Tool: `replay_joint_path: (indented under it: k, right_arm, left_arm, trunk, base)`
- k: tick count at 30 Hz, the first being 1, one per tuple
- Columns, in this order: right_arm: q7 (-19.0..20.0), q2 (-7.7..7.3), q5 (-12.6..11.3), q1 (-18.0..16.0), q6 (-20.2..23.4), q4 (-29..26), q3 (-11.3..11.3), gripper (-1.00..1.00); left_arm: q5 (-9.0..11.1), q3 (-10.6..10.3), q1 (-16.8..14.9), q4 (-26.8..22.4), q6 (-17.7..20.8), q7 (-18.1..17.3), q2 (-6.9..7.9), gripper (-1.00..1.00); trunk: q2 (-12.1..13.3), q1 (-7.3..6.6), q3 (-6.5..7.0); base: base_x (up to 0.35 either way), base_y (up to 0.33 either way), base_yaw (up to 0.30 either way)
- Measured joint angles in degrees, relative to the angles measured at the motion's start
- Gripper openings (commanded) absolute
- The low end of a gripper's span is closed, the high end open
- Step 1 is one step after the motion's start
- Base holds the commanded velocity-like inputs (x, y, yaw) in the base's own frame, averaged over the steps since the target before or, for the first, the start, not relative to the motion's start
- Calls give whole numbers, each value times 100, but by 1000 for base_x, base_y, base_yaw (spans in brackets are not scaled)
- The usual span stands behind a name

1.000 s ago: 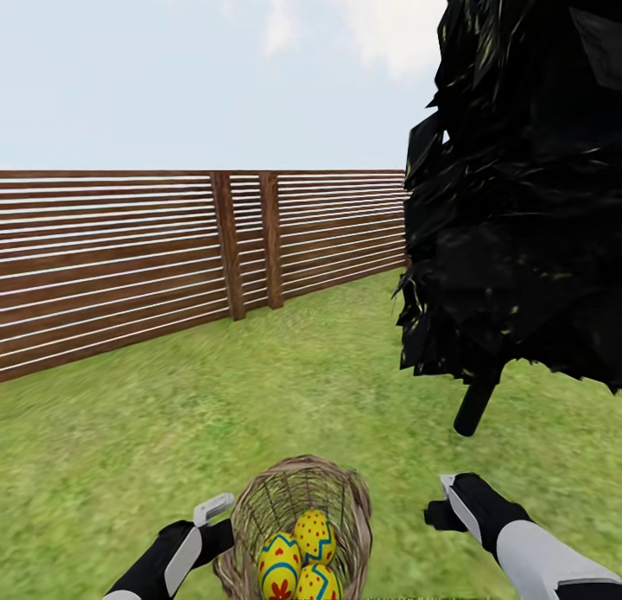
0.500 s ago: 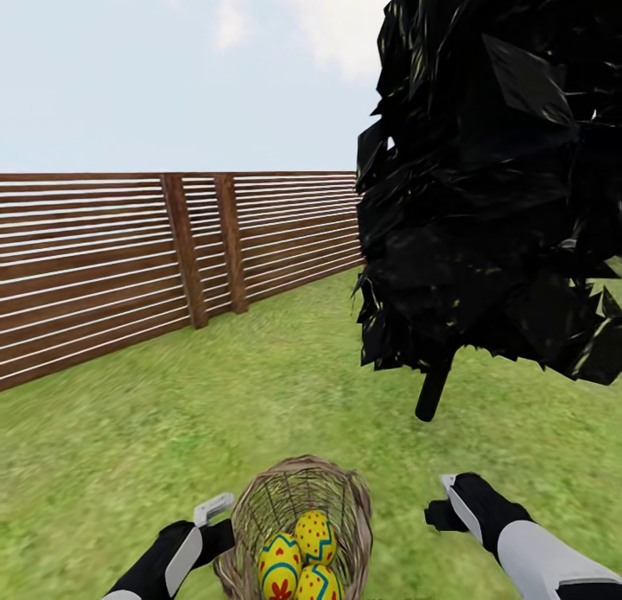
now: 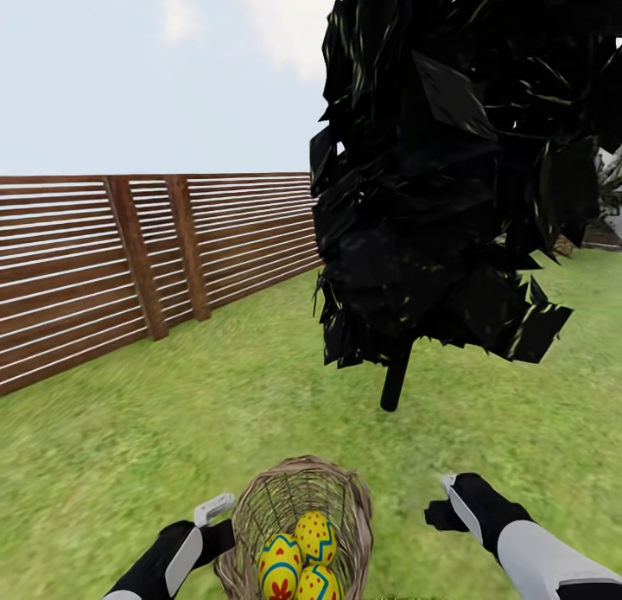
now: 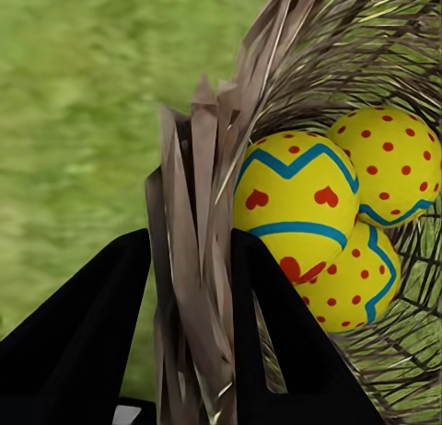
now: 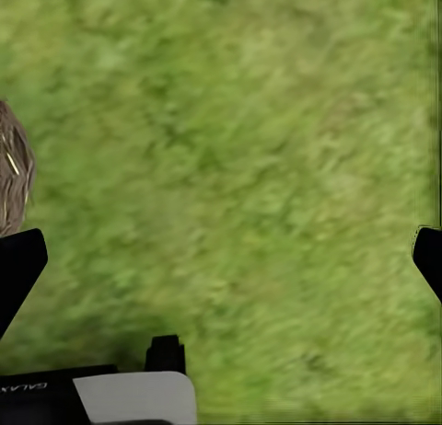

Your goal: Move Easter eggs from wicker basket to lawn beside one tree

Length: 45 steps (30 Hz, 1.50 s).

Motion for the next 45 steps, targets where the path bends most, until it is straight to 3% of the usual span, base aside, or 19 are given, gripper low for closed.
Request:
replay_joint_path:
  k: [11,12,14,17,20,22,23,24,25,26,27,28,29,32,35,37,40,43,45]
  right_arm:
    - [-6,-37,-9,0,9,-1,-11,100]
    - [-1,-153,-2,0,10,-1,-27,100]
    - [80,-619,23,-1,22,-6,-34,100]
    - [110,-841,36,1,19,-10,-8,100]
    - [112,-927,37,1,19,-11,-7,100]
    - [112,-922,40,1,18,-11,-2,100]
    - [112,-914,37,2,19,-11,8,100]
    - [112,-910,40,1,18,-11,15,100]
    - [112,-924,47,1,18,-6,13,100]
    - [112,-962,50,1,19,-4,12,100]
    - [111,-1016,51,1,19,-4,12,100]
    - [112,-1029,47,2,19,-4,13,100]
    - [112,-1017,46,2,15,-4,21,100]
    - [107,-993,56,2,15,-2,21,100]
    - [104,-1034,57,2,18,-2,12,100]
    - [104,-1043,57,2,18,-2,15,100]
    - [109,-1125,58,2,18,-2,11,100]
    - [176,-1324,41,1,20,-2,3,100]
    - [241,-1337,39,1,21,-2,9,100]
  left_arm:
    - [8,2,0,-1,2,0,9,-100]
    - [19,13,1,-4,15,0,20,-100]
    - [-25,18,1,-4,50,-11,57,-100]
    - [106,39,0,-59,78,-53,158,-100]
    - [-38,33,-7,-95,475,-91,666,-100]
    - [169,57,-7,-236,692,-311,1358,-100]
    - [-110,27,-12,-443,563,-563,1704,-100]
    - [-63,69,-13,-520,571,-844,2072,-100]
    - [-62,71,-12,-533,646,-1127,2289,-100]
    - [-80,56,-9,-535,658,-1215,2279,-100]
    - [-89,54,-6,-542,664,-1163,2085,-100]
    - [207,28,-2,-542,762,-1254,2051,-100]
    - [330,56,-8,-572,698,-1272,2044,-100]
    - [-45,26,-3,-548,667,-1228,1991,-100]
    - [192,68,-9,-562,686,-1221,1982,-100]
    - [66,51,-6,-550,680,-1216,1969,-100]
    - [167,69,-9,-558,686,-1220,1947,-100]
    - [45,53,-5,-551,676,-1217,1914,-100]
    - [156,59,-7,-562,676,-1212,1866,-100]
  trunk:
    - [442,-242,198]
    - [482,-264,216]
    - [562,-308,252]
    - [683,-374,306]
    - [804,-440,360]
    - [884,-484,396]
    - [924,-506,415]
    - [963,-528,434]
    - [1004,-550,451]
    - [1044,-572,468]
    - [1085,-594,486]
    - [1126,-615,503]
    - [1165,-638,523]
    - [1287,-704,575]
    - [1406,-770,631]
    - [1488,-814,666]
    - [1607,-880,721]
    - [1729,-946,775]
    - [1810,-990,812]
  base:
    - [0,0,-300]
    - [0,0,-300]
    - [0,0,-300]
    - [0,0,-300]
    - [0,0,-300]
    - [0,0,-300]
    - [0,0,-300]
    - [0,0,-300]
    - [0,0,-300]
    - [0,0,-300]
    - [0,0,-300]
    - [0,0,-300]
    - [0,0,-300]
    - [0,0,-300]
    - [0,0,-300]
    - [0,0,-300]
    - [0,0,-300]
    - [-25,-189,-300]
    - [-6,-301,-300]
